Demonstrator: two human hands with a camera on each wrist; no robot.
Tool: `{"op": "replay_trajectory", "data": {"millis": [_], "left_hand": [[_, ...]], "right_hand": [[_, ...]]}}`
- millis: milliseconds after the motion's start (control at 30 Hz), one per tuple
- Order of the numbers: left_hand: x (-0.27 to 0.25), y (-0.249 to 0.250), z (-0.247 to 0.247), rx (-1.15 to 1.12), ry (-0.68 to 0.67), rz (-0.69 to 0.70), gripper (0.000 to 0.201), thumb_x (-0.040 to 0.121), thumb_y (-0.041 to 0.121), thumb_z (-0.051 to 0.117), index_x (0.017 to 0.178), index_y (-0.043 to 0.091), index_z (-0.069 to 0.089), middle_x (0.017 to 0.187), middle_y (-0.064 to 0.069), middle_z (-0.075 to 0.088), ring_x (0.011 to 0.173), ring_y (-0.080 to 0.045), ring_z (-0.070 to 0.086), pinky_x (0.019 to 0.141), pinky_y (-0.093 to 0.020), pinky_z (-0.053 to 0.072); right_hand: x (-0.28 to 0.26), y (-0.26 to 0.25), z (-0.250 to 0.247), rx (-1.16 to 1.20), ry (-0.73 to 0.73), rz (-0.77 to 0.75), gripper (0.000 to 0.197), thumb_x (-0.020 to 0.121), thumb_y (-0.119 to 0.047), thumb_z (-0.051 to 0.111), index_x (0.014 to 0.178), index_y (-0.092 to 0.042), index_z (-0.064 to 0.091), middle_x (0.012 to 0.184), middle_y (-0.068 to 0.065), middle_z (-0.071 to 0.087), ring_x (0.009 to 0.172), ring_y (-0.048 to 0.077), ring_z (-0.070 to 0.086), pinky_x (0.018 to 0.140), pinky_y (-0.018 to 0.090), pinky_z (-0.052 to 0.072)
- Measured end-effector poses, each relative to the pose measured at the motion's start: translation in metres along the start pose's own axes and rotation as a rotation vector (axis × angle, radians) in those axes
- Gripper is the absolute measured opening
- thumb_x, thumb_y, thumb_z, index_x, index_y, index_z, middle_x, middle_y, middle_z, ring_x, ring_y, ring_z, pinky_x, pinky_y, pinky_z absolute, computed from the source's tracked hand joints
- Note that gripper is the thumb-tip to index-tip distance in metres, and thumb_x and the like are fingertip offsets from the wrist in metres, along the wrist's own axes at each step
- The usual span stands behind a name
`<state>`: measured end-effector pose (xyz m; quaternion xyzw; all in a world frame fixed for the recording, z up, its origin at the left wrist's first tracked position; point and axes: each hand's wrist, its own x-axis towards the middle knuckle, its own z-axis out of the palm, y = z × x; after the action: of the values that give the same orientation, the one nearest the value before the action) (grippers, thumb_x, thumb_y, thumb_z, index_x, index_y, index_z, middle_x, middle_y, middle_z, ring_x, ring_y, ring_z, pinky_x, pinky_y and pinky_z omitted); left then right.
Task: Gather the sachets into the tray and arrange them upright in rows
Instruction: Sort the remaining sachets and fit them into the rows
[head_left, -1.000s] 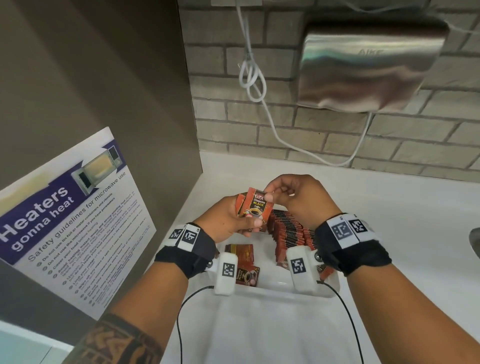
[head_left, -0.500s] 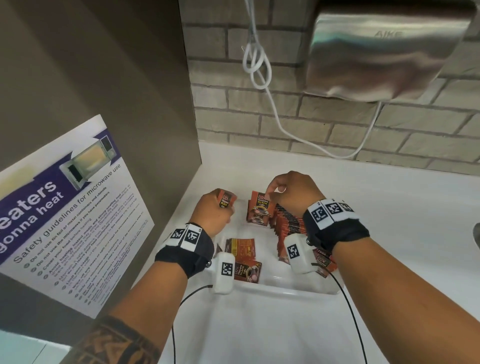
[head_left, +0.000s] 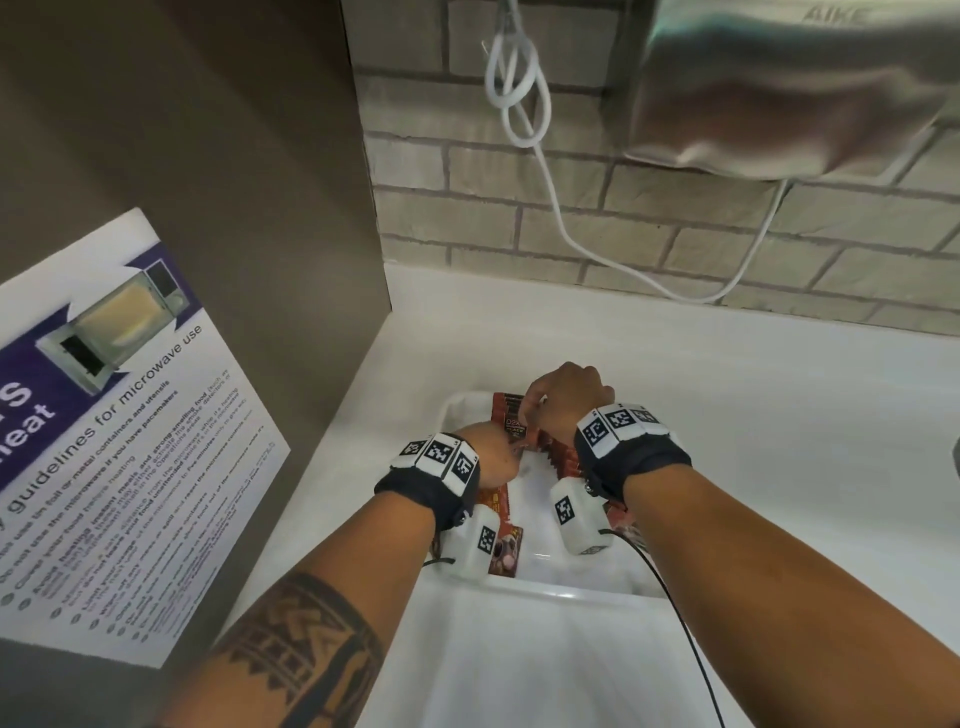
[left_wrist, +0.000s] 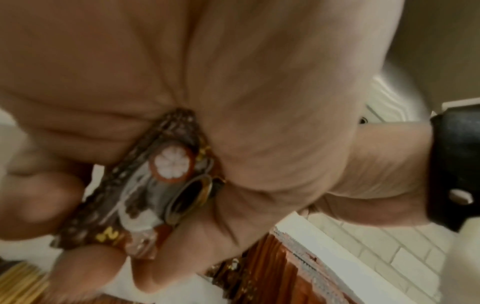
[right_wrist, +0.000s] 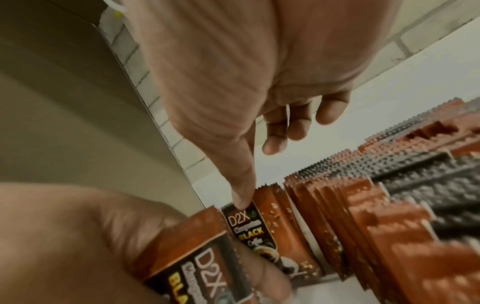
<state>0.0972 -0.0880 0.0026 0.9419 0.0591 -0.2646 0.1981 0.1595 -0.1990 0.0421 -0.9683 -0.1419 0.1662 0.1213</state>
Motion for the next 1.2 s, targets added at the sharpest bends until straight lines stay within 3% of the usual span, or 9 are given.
{"op": "replay_trajectory", "data": {"millis": [100,200,433,633,833,900,1000,1100,1200], "left_hand": [[0.008,-0.002,0.001,0.028,-0.005,-0.010,0.030,0.102,0.026,0.045,0.110,0.003,0.064,0.101,-0.013,0.062,0.088,-0.025,0.055,0.078,-0.029,0.046],[0.013,-0.002,0.001,0.037,-0.019,-0.029,0.036,0.103,0.031,0.043,0.117,0.004,0.063,0.112,-0.015,0.066,0.096,-0.027,0.059,0.083,-0.031,0.047],[0.013,-0.001,-0.004,0.030,-0.012,-0.031,0.034,0.104,0.027,0.041,0.121,0.005,0.061,0.116,-0.015,0.065,0.092,-0.023,0.054,0.081,-0.029,0.044],[0.007,0.004,-0.003,0.008,-0.012,-0.016,0.033,0.103,0.024,0.042,0.122,0.005,0.061,0.116,-0.016,0.065,0.103,-0.027,0.060,0.086,-0.030,0.047],[-0.005,0.007,-0.012,-0.051,-0.001,0.002,0.025,0.100,0.013,0.047,0.117,0.002,0.061,0.115,-0.015,0.066,0.092,-0.024,0.060,0.068,-0.025,0.046],[-0.010,0.004,-0.018,-0.126,0.008,-0.039,0.026,0.097,0.009,0.051,0.117,-0.001,0.063,0.107,-0.014,0.068,0.090,-0.026,0.066,0.065,-0.027,0.054],[-0.011,-0.010,-0.021,-0.386,0.025,-0.019,0.021,0.091,0.007,0.062,0.111,0.002,0.068,0.102,-0.016,0.073,0.087,-0.028,0.075,0.083,-0.041,0.062],[-0.019,-0.017,-0.023,-0.829,0.061,0.091,0.022,0.088,0.001,0.073,0.110,0.002,0.068,0.100,-0.012,0.073,0.086,-0.023,0.074,0.084,-0.039,0.062],[-0.030,-0.014,-0.024,-1.042,0.071,0.207,0.026,0.085,-0.002,0.075,0.104,0.014,0.070,0.093,-0.002,0.073,0.085,-0.014,0.073,0.082,-0.035,0.062]], "right_hand": [[0.005,0.001,0.002,-0.041,-0.018,0.001,0.012,0.073,-0.023,0.076,0.075,-0.035,0.076,0.090,-0.010,0.066,0.106,0.022,0.054,0.093,0.040,0.047],[0.009,0.002,0.003,-0.047,-0.027,-0.007,0.014,0.073,-0.022,0.077,0.071,-0.036,0.075,0.085,-0.013,0.064,0.104,0.021,0.055,0.092,0.040,0.047],[0.017,0.006,0.004,0.055,-0.012,-0.006,0.022,0.081,-0.016,0.071,0.067,-0.033,0.069,0.071,-0.019,0.060,0.089,0.013,0.060,0.085,0.032,0.039],[0.017,0.008,0.001,0.098,-0.028,-0.013,0.015,0.082,-0.022,0.075,0.074,-0.033,0.069,0.072,-0.016,0.060,0.084,0.012,0.059,0.096,0.036,0.040],[0.011,0.012,-0.005,0.165,0.038,-0.083,0.015,0.083,-0.018,0.070,0.083,-0.032,0.073,0.085,-0.015,0.060,0.094,0.014,0.061,0.094,0.036,0.046],[0.009,0.018,-0.010,0.225,0.042,-0.132,0.016,0.082,-0.017,0.069,0.082,-0.033,0.071,0.086,-0.014,0.063,0.089,0.012,0.062,0.086,0.030,0.049],[0.000,0.025,-0.018,0.303,-0.045,-0.223,0.012,0.083,-0.021,0.074,0.093,-0.027,0.072,0.090,-0.012,0.067,0.085,0.006,0.061,0.069,0.018,0.043],[-0.009,0.029,-0.020,0.435,-0.120,-0.265,0.017,0.081,-0.028,0.079,0.096,-0.026,0.071,0.091,-0.010,0.073,0.088,0.008,0.067,0.078,0.022,0.049],[-0.013,0.029,-0.022,0.542,-0.061,-0.292,0.011,0.083,-0.026,0.078,0.093,-0.024,0.073,0.088,-0.004,0.075,0.086,0.012,0.069,0.082,0.027,0.050]]}}
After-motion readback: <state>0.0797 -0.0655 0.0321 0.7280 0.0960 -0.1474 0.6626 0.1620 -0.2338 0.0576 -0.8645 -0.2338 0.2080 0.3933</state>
